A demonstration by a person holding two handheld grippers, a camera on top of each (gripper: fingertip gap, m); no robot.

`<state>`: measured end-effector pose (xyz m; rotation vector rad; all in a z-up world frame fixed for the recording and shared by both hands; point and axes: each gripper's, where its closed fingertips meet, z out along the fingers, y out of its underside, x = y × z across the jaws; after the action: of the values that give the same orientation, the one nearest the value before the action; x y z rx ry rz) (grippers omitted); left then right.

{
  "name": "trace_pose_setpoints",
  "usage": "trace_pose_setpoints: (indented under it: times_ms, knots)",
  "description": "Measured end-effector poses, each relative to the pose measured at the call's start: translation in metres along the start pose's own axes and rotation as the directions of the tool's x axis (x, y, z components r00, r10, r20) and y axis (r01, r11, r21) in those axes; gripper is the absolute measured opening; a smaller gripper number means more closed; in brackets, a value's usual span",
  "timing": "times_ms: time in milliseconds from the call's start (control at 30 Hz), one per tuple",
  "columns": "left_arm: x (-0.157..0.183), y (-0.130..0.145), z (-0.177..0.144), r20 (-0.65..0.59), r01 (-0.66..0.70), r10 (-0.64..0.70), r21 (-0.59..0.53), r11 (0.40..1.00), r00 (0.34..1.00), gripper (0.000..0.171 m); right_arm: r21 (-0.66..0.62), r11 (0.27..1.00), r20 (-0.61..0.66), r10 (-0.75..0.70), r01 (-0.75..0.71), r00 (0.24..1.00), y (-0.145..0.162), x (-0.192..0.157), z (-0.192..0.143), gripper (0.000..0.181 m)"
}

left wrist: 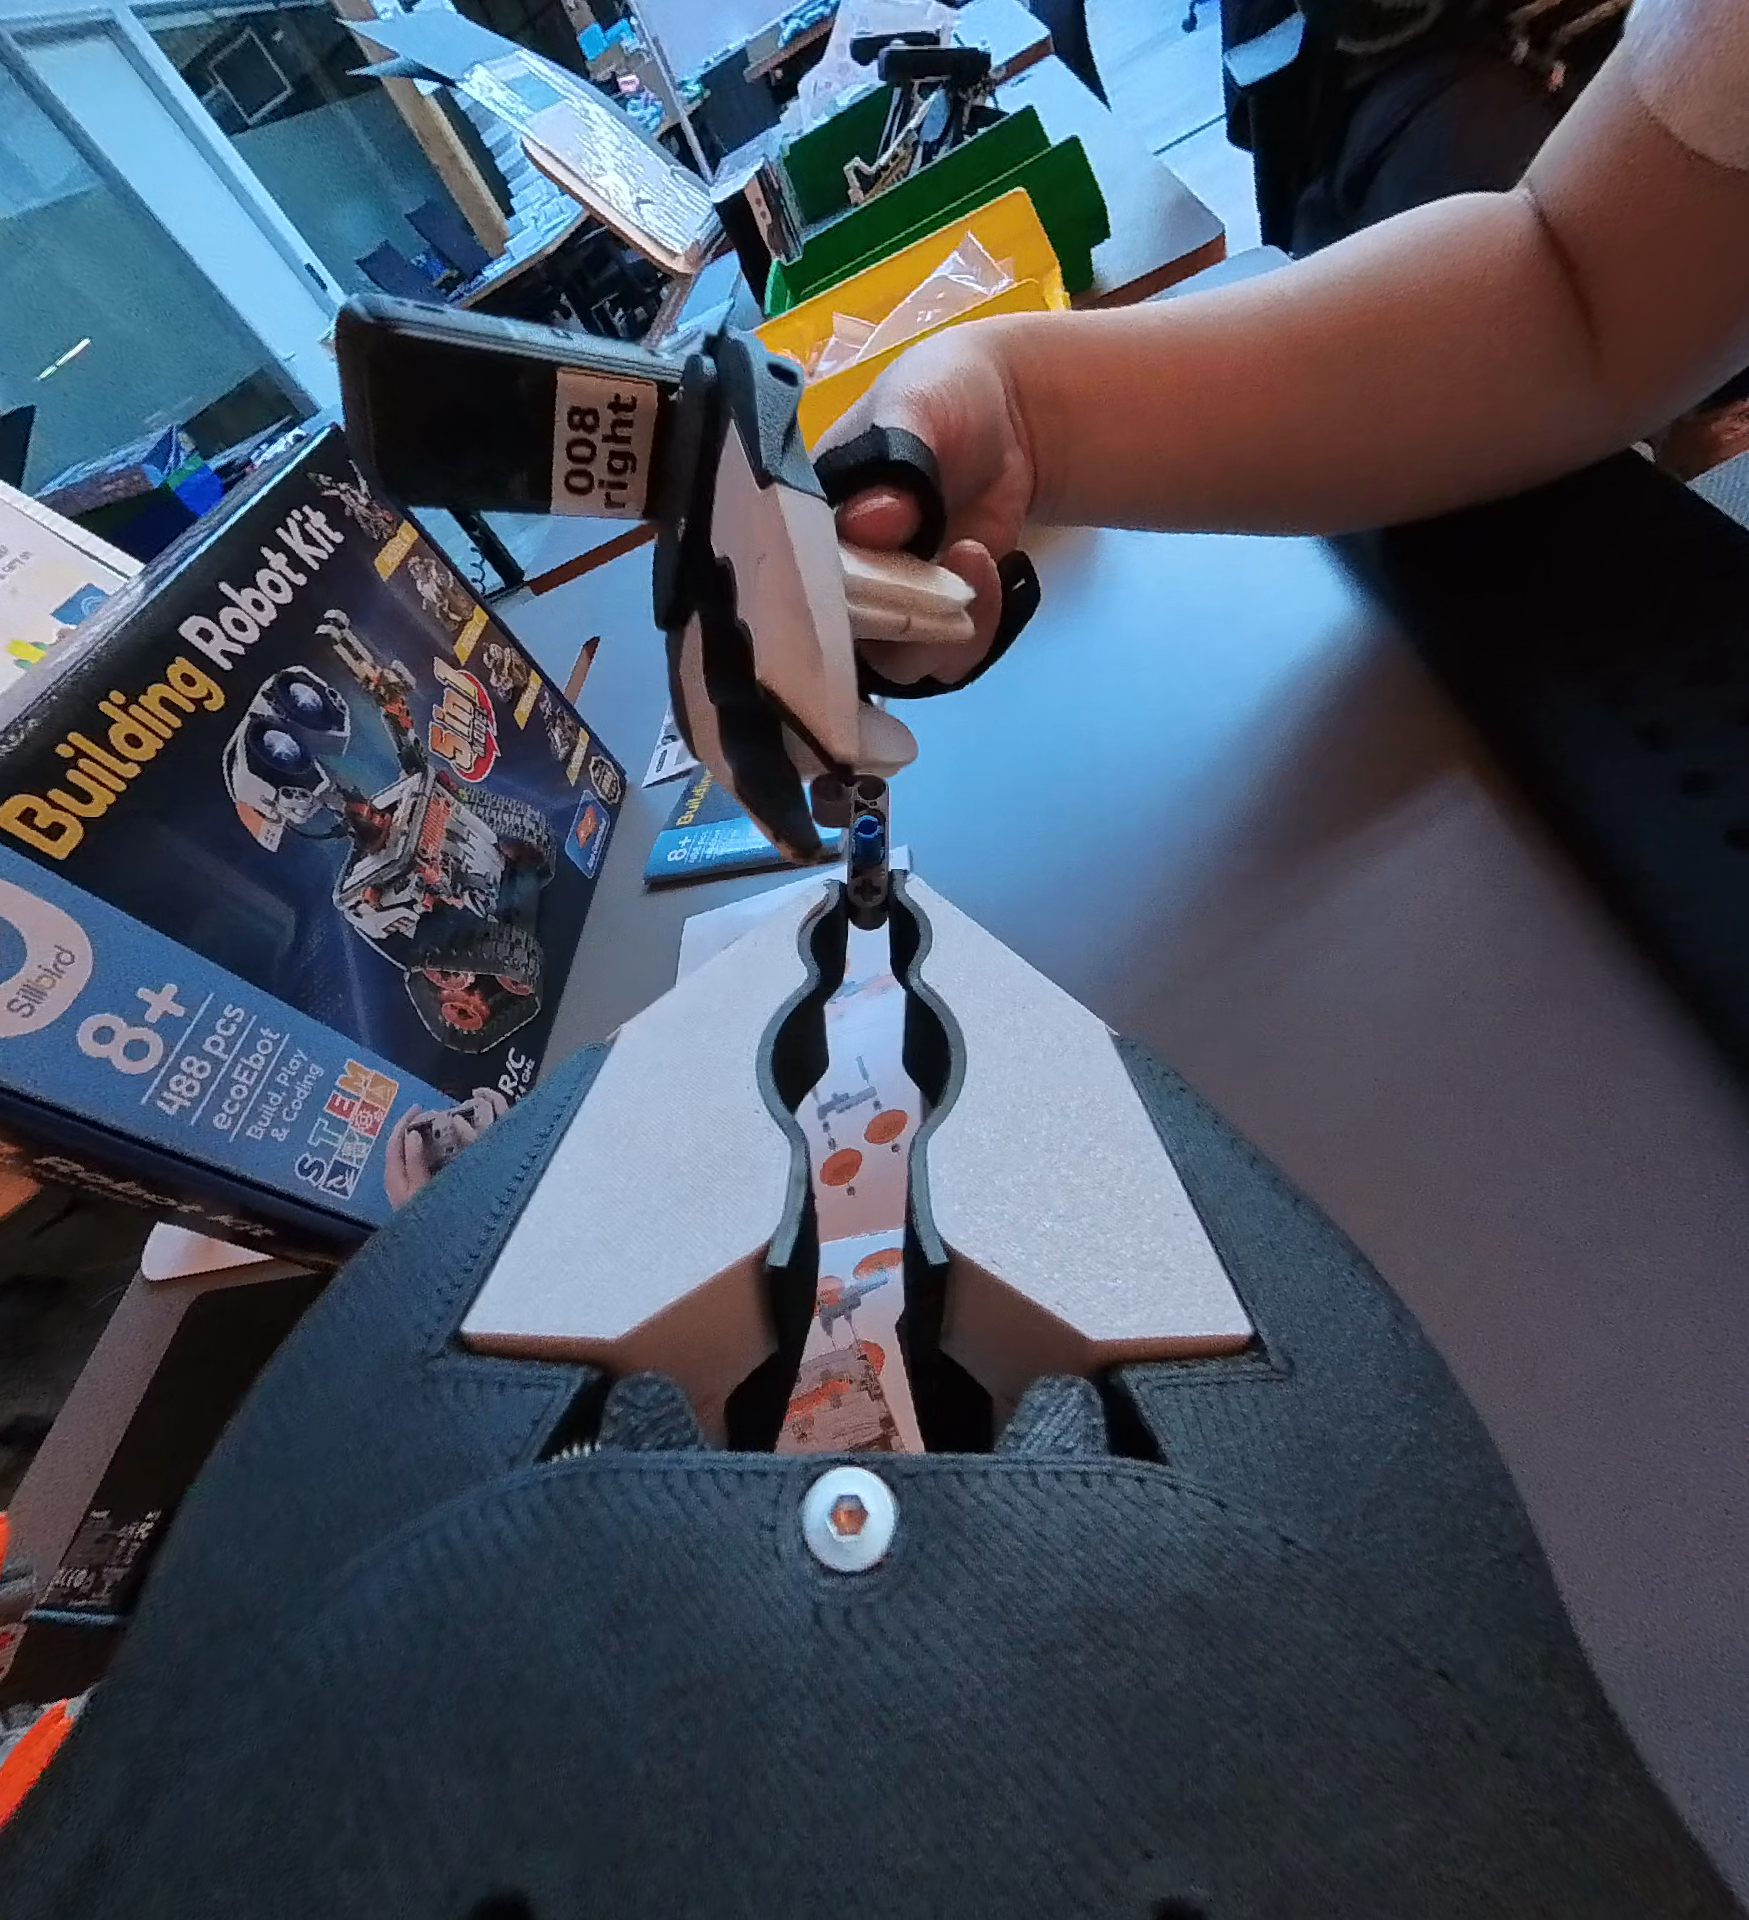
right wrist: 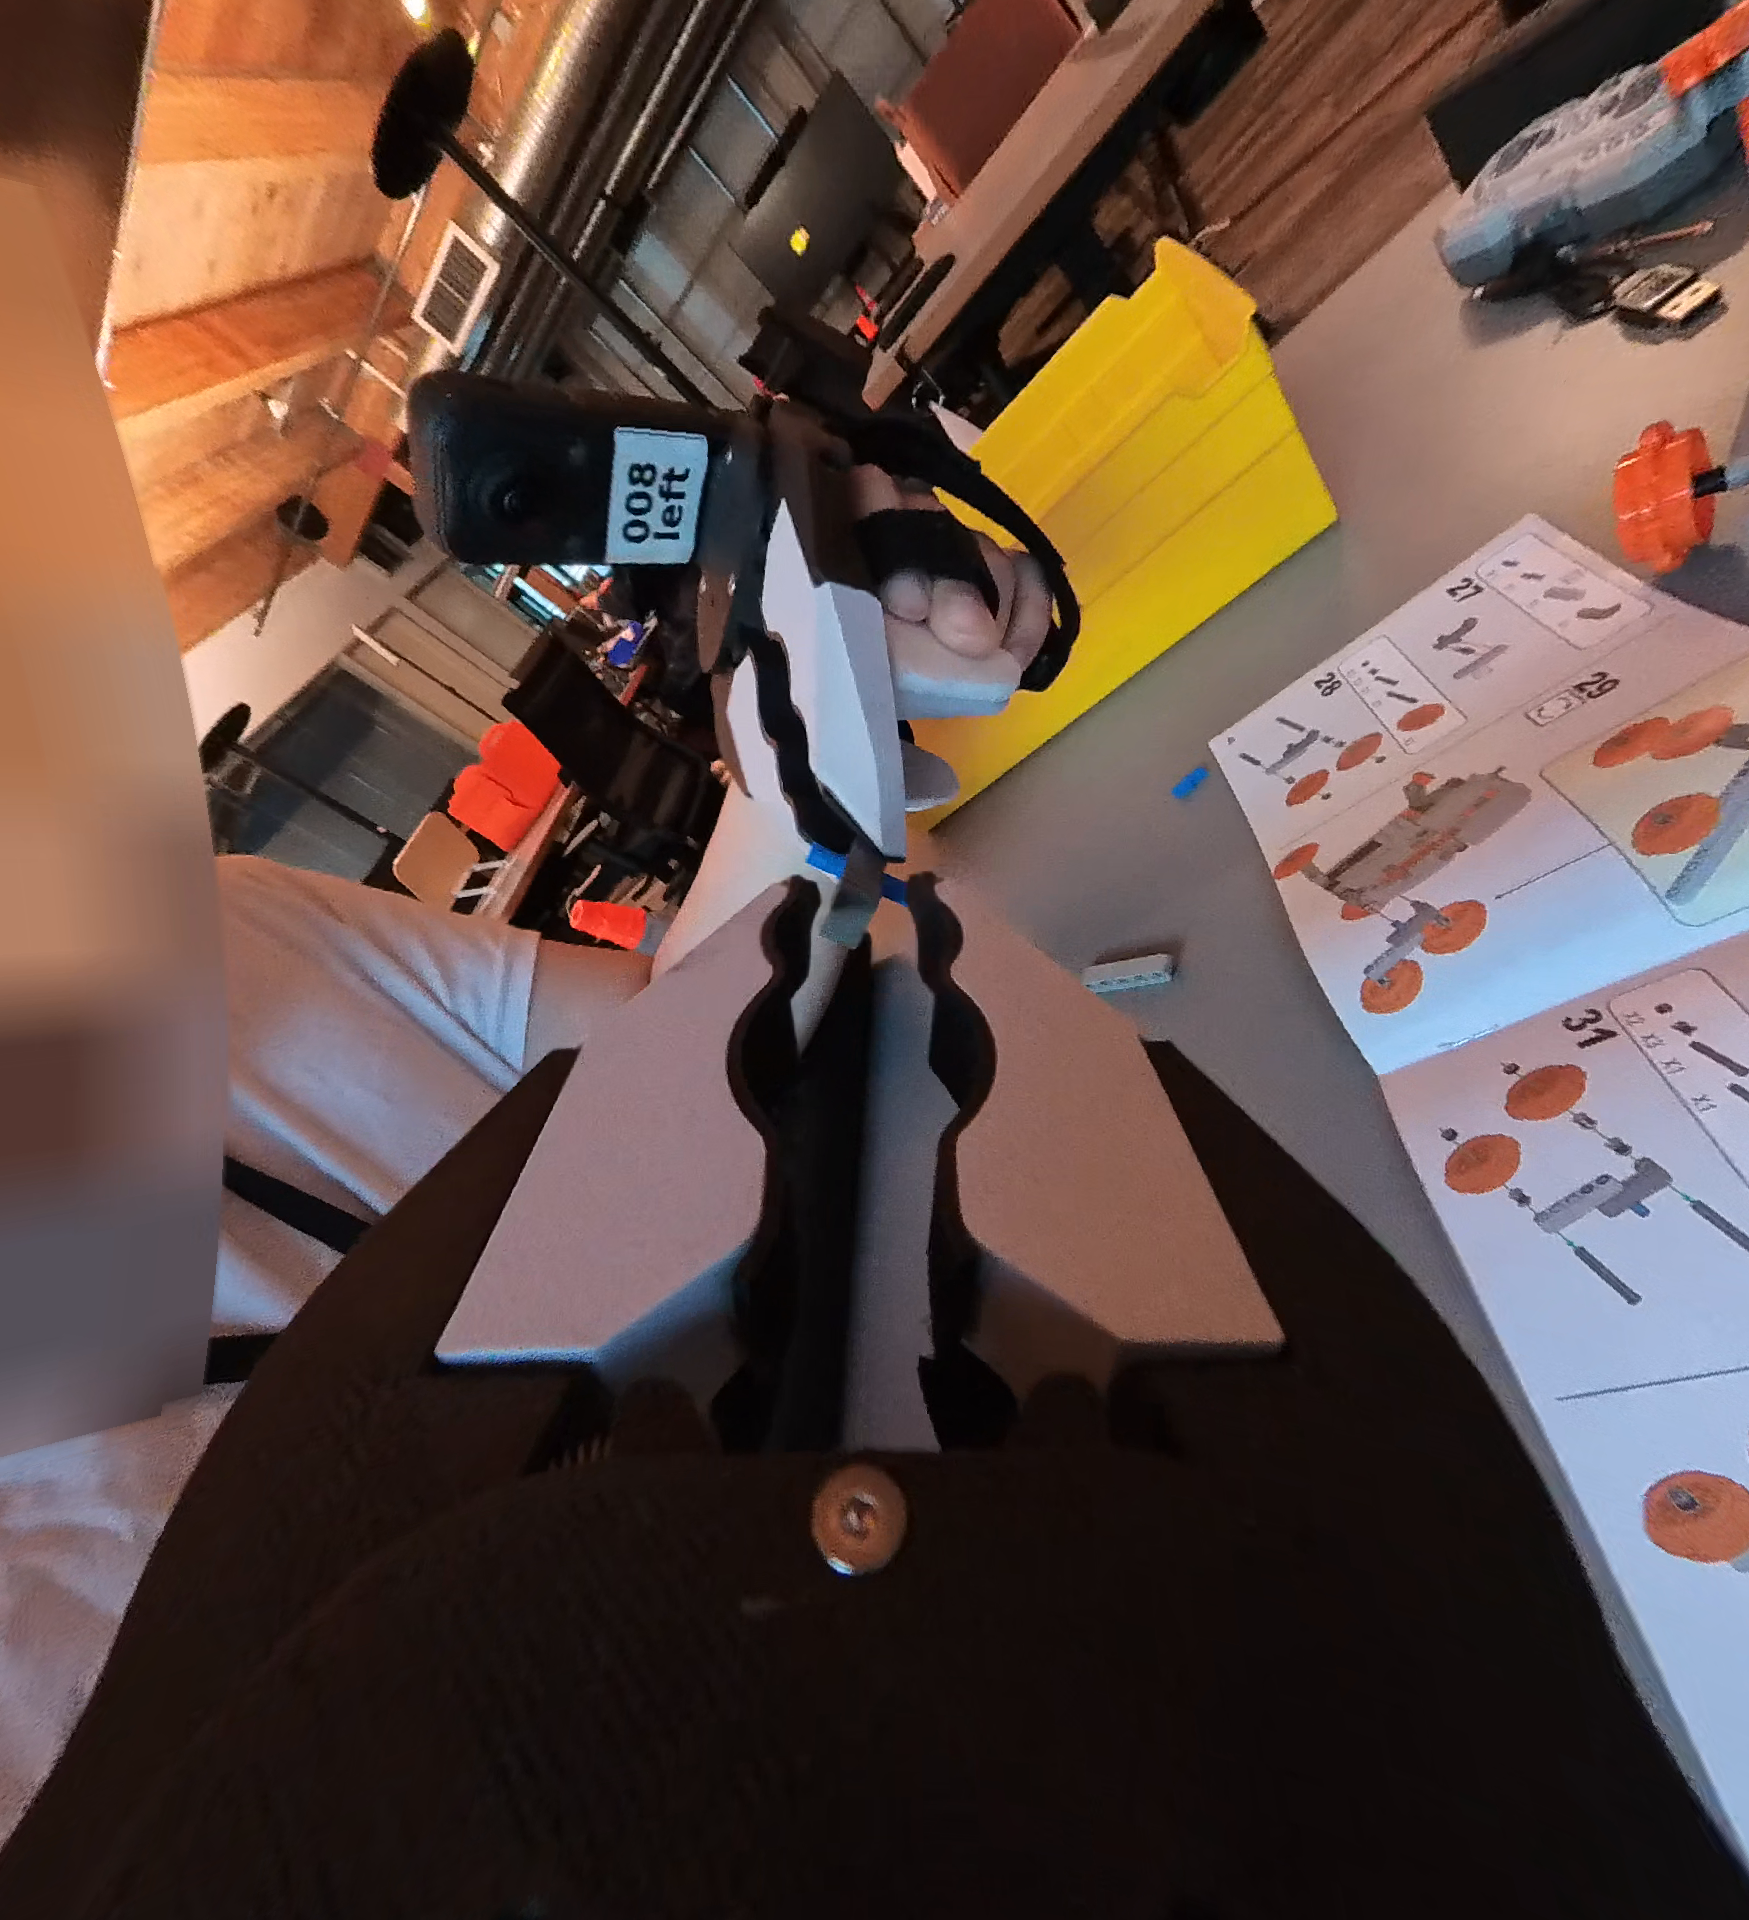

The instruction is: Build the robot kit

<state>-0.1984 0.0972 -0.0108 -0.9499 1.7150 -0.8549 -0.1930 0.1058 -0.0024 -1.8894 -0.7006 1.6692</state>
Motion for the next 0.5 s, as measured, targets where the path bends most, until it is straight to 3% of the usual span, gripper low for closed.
trace_pose_setpoints:
  times_ms: [133,233,333,400,500]
  knots:
    - [-0.001,0.005,0.0,0.005,0.004,-0.004,-0.029,1.0,1.0,0.005,-0.008,0.999,-0.002,0.037,-0.037,0.999,0.002,0.004,0.003,0.01]
    - [-0.012,0.009,-0.005,0.068,0.015,-0.011,-0.052,0.999,0.998,0.005,0.075,0.997,-0.031,0.0,0.003,1.0,-0.012,0.008,0.0,0.014]
    - [-0.063,0.024,-0.038,0.354,0.12,-0.086,-0.074,0.99,0.931,0.005,0.242,0.962,-0.093,-0.11,0.129,0.99,-0.041,0.007,-0.013,0.016]
    - [-0.093,0.026,-0.078,0.533,0.217,-0.199,0.03,0.976,0.822,0.005,0.288,0.945,-0.134,-0.122,0.157,0.983,-0.049,0.011,-0.021,0.015]
    - [-0.101,0.009,-0.121,0.57,0.238,-0.331,0.233,0.943,0.752,0.004,0.306,0.94,-0.171,-0.104,0.153,0.98,-0.05,0.022,-0.026,0.014]
